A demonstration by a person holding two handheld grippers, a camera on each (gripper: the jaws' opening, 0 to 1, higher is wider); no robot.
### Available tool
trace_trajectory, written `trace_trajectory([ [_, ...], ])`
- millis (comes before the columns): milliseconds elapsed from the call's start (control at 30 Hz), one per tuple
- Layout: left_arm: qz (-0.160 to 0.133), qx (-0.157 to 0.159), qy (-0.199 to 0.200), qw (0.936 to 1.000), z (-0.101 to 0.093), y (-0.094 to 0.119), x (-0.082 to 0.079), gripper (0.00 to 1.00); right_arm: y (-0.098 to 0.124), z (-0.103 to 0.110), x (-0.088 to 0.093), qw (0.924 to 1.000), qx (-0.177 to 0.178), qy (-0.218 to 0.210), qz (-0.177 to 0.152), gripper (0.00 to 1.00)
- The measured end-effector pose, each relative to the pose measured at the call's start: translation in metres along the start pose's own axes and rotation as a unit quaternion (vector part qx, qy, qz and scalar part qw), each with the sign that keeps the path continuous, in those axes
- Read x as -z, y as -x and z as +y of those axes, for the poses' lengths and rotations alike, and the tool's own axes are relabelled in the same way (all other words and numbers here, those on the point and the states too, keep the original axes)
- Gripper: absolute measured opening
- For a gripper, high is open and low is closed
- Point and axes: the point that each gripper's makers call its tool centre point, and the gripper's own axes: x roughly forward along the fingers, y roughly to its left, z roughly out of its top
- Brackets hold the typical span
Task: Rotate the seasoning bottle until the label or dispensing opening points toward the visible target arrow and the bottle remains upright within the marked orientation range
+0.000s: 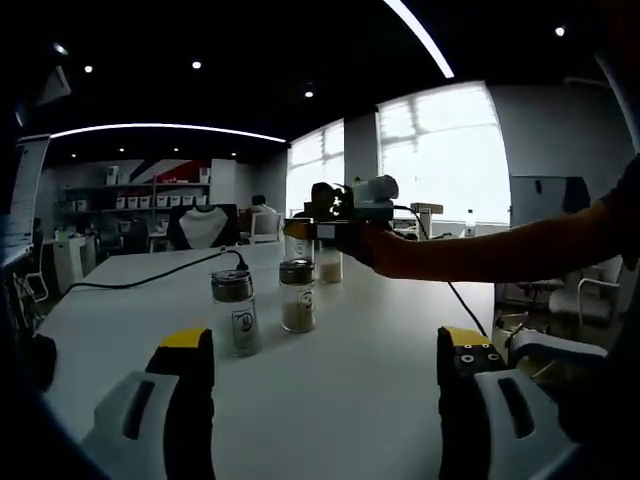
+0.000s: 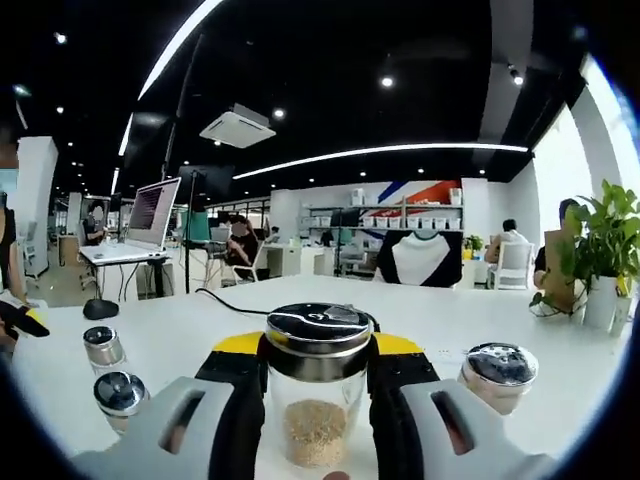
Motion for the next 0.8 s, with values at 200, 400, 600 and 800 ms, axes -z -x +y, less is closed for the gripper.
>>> trace_trajectory([
  [200,0.0,0.003,-0.001,1.0,-0.004,-0.003,0.0,0.97,0.029,0.02,-0.009,0.9994,-0.032,0.003,-0.006,0.37],
  [400,0.002,0.01,-0.006,0.9999,-0.009,-0.009,0.002,0.96,0.06,0.047,-0.012,0.9974,-0.064,0.032,-0.007,0.37],
  [600,0.002,0.02,-0.015,0.9997,-0.015,-0.02,0.001,0.95,0.082,0.062,-0.014,0.997,-0.075,0.017,-0.007,0.37],
  [800,0.002,0.03,-0.019,0.9994,-0.018,-0.03,0.001,0.94,0.094,0.071,-0.017,0.9962,-0.085,0.016,-0.009,0.37],
])
